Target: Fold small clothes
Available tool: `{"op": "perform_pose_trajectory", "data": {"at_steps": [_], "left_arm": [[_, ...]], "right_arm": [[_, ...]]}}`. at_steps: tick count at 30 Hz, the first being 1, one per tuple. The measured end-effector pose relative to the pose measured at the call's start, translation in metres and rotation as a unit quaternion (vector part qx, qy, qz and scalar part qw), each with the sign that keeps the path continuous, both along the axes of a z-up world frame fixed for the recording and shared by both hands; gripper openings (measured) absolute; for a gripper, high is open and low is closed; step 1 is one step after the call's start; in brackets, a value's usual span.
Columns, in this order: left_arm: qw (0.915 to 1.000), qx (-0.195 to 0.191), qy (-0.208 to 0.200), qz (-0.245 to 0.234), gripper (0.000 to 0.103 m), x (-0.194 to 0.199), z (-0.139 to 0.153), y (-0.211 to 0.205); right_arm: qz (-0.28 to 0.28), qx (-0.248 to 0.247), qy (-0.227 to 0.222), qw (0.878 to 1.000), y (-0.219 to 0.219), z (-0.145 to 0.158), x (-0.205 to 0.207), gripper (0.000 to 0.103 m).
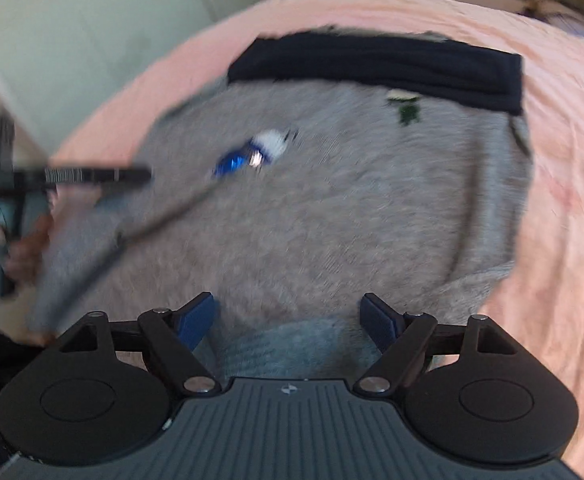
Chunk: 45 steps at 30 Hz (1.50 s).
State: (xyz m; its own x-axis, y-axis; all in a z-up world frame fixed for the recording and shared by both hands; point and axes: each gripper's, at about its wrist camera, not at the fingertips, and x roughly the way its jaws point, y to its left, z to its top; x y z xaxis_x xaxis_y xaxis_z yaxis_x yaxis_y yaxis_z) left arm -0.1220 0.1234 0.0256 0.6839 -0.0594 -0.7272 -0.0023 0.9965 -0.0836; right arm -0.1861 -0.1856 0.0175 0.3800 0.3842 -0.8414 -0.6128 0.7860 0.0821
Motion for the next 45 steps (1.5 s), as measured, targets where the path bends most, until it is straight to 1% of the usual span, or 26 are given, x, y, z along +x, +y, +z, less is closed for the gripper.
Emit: {"op": "perform_pose_trajectory", "data": {"at_steps": [2, 3, 5, 7, 9, 12, 14, 15, 16, 19, 23, 24, 25, 26, 27, 30, 31, 32, 33, 35, 36, 38, 40, 42, 44, 45], "left_arm": [[0.9971, 0.076, -0.011, 0.000, 0.014, -0.002, 0.005, 0.006], [0.9936, 0.111, -0.012, 0.020, 0.014, -0.004, 0.008, 0.016], [0.9854, 0.160, -0.007, 0.059, 0.014, -0.007, 0.013, 0.044], [0.9913, 0.112, 0.009, 0.068, 0.014, -0.016, 0.019, 0.075], [0.9970, 0.016, 0.024, 0.072, 0.014, -0.030, 0.021, 0.094], [0.9882, -0.139, 0.054, 0.032, 0.023, -0.052, 0.007, 0.087], [0.9779, -0.203, 0.048, 0.014, 0.043, -0.066, -0.002, 0.075], [0.9734, -0.227, 0.033, 0.011, 0.067, -0.074, -0.004, 0.068], [0.9651, -0.260, 0.028, 0.010, 0.078, -0.078, -0.006, 0.064], [0.9267, -0.371, 0.056, -0.019, 0.077, -0.078, -0.021, 0.051], [0.8670, -0.486, 0.096, -0.052, 0.077, -0.076, -0.042, 0.038], [0.8529, -0.510, 0.099, -0.054, 0.075, -0.075, -0.046, 0.038], [0.8482, -0.518, 0.099, -0.049, 0.061, -0.073, -0.047, 0.040], [0.8545, -0.509, 0.096, -0.038, 0.047, -0.072, -0.046, 0.041], [0.8730, -0.478, 0.094, -0.020, 0.012, -0.071, -0.043, 0.041], [0.9513, -0.298, 0.076, 0.017, 0.006, -0.067, -0.021, 0.029], [0.9731, -0.226, 0.043, 0.009, 0.006, -0.072, -0.005, 0.019], [0.9850, -0.172, 0.003, -0.011, 0.006, -0.079, 0.012, 0.008], [0.9856, -0.158, -0.036, -0.049, 0.006, -0.089, 0.030, 0.001], [0.9654, -0.164, -0.093, -0.180, 0.007, -0.115, 0.065, -0.012], [0.9544, -0.143, -0.108, -0.239, 0.010, -0.127, 0.074, -0.020], [0.9545, -0.095, -0.083, -0.270, 0.011, -0.137, 0.066, -0.024], [0.9656, -0.090, -0.015, -0.243, 0.012, -0.127, 0.042, -0.013], [0.9796, -0.092, 0.006, -0.178, 0.012, -0.118, 0.024, 0.004], [0.9842, -0.140, 0.021, -0.107, 0.012, -0.102, 0.013, 0.019], [0.9801, -0.182, 0.026, -0.075, 0.012, -0.094, 0.008, 0.026]], "right_arm": [[0.020, -0.084, -0.040, 0.995, 0.004, -0.002, -0.016, 0.089], [0.002, -0.107, -0.039, 0.994, -0.005, -0.001, -0.019, 0.100], [-0.041, -0.134, -0.023, 0.990, -0.034, 0.003, -0.025, 0.100], [-0.081, -0.135, -0.021, 0.987, -0.061, 0.011, -0.035, 0.099], [-0.118, -0.122, -0.016, 0.985, -0.082, 0.017, -0.046, 0.099], [-0.152, -0.062, 0.002, 0.986, -0.099, 0.018, -0.053, 0.099], [-0.164, -0.035, 0.012, 0.986, -0.105, 0.015, -0.055, 0.098], [-0.166, -0.026, 0.015, 0.986, -0.106, 0.013, -0.055, 0.098], [-0.169, -0.015, 0.020, 0.985, -0.106, 0.010, -0.055, 0.098], [-0.175, 0.005, 0.029, 0.984, -0.111, 0.004, -0.053, 0.099], [-0.183, 0.031, 0.032, 0.982, -0.109, 0.004, -0.052, 0.098], [-0.184, 0.041, 0.035, 0.981, -0.112, 0.005, -0.053, 0.098], [-0.183, 0.050, 0.038, 0.981, -0.113, 0.005, -0.056, 0.098], [-0.182, 0.055, 0.041, 0.981, -0.113, 0.004, -0.057, 0.098], [-0.183, 0.053, 0.041, 0.981, -0.114, 0.002, -0.058, 0.098], [-0.181, 0.041, 0.027, 0.982, -0.110, -0.002, -0.064, 0.097], [-0.176, 0.033, 0.021, 0.984, -0.108, -0.002, -0.067, 0.095], [-0.168, 0.019, 0.012, 0.986, -0.105, -0.003, -0.069, 0.094], [-0.156, 0.001, 0.003, 0.988, -0.101, -0.003, -0.071, 0.090], [-0.143, -0.011, -0.001, 0.990, -0.100, -0.004, -0.073, 0.088], [-0.143, -0.008, 0.002, 0.990, -0.102, -0.003, -0.072, 0.088], [-0.141, -0.007, 0.008, 0.990, -0.104, -0.003, -0.069, 0.089], [-0.136, -0.008, 0.013, 0.991, -0.102, -0.004, -0.068, 0.096], [-0.131, -0.009, 0.015, 0.991, -0.099, -0.006, -0.067, 0.101], [-0.130, -0.006, 0.016, 0.991, -0.097, -0.007, -0.068, 0.103], [-0.132, -0.003, 0.017, 0.991, -0.098, -0.006, -0.068, 0.103]]}}
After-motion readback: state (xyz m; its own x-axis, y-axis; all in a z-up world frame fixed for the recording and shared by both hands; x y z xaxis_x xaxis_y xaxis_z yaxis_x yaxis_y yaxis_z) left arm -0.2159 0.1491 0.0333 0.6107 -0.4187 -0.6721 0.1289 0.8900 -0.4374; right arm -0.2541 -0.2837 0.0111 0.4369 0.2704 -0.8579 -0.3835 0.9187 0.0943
